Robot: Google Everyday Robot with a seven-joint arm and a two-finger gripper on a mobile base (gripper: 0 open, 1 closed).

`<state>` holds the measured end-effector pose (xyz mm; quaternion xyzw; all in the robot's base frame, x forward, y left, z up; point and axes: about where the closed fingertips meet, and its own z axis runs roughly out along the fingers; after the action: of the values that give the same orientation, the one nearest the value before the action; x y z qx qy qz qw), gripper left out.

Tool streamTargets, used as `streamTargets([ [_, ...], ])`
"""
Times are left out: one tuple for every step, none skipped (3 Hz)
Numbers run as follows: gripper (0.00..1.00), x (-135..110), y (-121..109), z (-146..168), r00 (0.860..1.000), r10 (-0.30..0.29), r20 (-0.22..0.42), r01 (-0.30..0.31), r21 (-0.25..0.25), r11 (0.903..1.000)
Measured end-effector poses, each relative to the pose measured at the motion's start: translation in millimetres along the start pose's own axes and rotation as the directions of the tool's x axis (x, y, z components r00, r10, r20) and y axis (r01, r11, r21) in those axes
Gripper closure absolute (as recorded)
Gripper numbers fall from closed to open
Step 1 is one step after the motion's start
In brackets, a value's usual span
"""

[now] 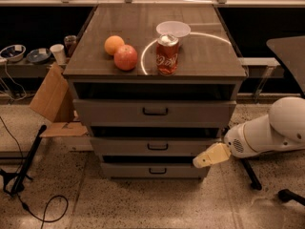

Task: Open middle drawer

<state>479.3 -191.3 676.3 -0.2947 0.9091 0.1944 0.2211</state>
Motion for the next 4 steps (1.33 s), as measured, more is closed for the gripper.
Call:
streamTargets([
  [0.0, -13, 4, 12, 0.997, 0.046, 0.067, -0.044, -0.039, 0.9983],
  [0.0, -36, 11, 32, 0.981, 0.119, 0.156, -0.104, -0.104, 0.9892],
  [0.0, -60, 18, 55, 0.962, 0.176, 0.209, -0.142, -0.165, 0.9759],
  [0.0, -77, 25, 82, 0.955, 0.205, 0.216, -0.161, -0.206, 0.9652],
])
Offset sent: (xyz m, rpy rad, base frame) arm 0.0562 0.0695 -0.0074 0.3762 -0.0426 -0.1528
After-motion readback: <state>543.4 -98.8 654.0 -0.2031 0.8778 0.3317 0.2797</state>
